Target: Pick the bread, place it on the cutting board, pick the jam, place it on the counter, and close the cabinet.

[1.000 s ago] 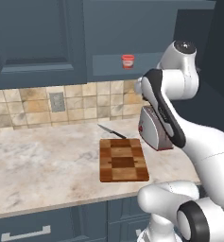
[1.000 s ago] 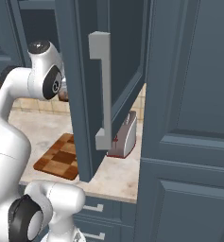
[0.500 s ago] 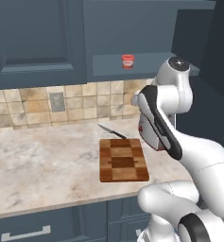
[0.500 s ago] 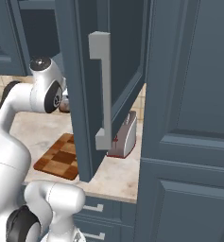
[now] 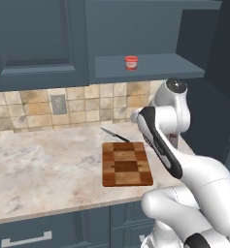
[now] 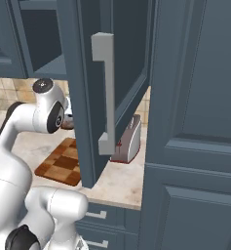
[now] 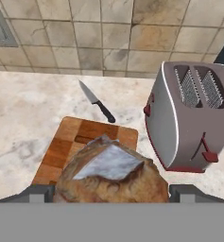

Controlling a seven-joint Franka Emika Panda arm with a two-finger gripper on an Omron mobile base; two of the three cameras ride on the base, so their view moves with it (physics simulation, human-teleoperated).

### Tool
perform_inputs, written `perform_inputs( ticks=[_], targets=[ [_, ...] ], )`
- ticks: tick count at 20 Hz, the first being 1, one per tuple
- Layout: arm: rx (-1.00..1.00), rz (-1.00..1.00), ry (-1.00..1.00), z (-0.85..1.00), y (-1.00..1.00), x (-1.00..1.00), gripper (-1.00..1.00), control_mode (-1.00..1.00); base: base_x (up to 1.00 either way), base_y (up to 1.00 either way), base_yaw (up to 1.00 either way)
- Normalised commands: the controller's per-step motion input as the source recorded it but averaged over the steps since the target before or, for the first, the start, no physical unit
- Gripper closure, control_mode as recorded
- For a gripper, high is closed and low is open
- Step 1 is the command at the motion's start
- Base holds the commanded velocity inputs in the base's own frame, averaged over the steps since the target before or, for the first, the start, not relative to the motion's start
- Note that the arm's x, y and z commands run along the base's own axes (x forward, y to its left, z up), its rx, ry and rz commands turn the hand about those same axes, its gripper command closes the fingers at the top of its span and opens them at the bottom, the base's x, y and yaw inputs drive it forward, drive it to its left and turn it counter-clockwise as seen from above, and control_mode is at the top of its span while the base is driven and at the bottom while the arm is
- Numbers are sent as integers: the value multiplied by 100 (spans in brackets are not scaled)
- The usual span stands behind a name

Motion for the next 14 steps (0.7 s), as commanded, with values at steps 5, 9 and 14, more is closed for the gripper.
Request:
perform_inputs(
  ticks=[5,9,14],
  targets=[
    [0,0,0,-52,8,0,100,-100,0,0,0],
    [0,0,0,-48,2,0,100,-100,0,0,0],
    [0,0,0,-40,1,0,100,-100,0,0,0]
  ],
)
